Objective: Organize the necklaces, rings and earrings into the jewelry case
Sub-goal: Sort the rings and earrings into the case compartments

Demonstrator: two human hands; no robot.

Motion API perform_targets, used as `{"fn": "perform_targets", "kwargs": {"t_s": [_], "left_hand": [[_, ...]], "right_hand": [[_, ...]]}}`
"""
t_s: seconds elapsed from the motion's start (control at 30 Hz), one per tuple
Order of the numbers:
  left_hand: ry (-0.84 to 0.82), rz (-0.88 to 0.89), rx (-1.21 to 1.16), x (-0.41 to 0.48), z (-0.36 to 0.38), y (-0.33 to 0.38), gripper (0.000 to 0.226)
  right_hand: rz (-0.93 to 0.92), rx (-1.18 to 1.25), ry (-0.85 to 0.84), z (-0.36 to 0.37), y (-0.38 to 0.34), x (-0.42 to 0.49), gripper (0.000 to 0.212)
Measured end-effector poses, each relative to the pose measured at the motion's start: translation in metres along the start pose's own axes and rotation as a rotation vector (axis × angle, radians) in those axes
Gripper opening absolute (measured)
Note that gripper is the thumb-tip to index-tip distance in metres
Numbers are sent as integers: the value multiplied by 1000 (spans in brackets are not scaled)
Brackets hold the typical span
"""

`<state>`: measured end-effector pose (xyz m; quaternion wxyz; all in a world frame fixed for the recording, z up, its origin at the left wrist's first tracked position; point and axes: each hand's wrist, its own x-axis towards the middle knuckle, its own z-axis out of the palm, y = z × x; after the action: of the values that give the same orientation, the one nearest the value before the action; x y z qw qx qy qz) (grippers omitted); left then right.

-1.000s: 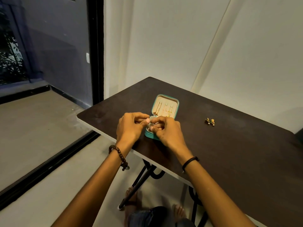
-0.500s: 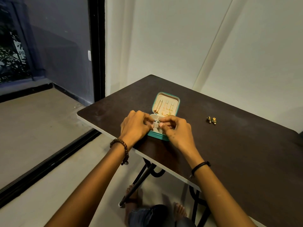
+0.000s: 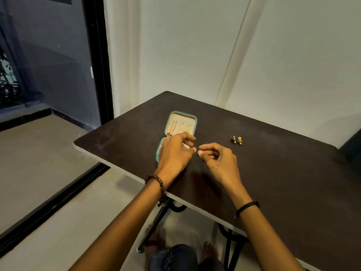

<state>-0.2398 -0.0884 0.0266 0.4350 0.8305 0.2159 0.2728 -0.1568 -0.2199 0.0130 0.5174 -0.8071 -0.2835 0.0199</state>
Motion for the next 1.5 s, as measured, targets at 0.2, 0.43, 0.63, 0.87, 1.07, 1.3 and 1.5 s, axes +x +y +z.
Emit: {"fn": "perform_targets", "kwargs": {"t_s": [0.2, 0.43, 0.63, 0.87, 1.07, 1.3, 1.5], "left_hand": [[-58, 91, -61, 3, 65, 38, 21], [-159, -56, -76, 31, 140, 44, 17], [-36, 3, 57, 62, 181, 32, 22], [-26, -22, 105, 106, 205, 34, 33], [-48, -7, 125, 128, 213, 30, 28], [-60, 32, 92, 128, 212, 26, 15], [-132, 25, -8, 118, 206, 28, 14]], "right_hand": [[57, -42, 95, -48, 36, 9, 15], [256, -13, 225, -88, 84, 44, 3], [229, 7, 362, -100, 110, 84, 10], [153, -88, 308, -99, 123, 125, 24], [94, -195, 241, -97, 136, 144, 15], [46, -151, 209, -98, 139, 143, 10], [14, -14, 257, -98, 133, 131, 7]]}}
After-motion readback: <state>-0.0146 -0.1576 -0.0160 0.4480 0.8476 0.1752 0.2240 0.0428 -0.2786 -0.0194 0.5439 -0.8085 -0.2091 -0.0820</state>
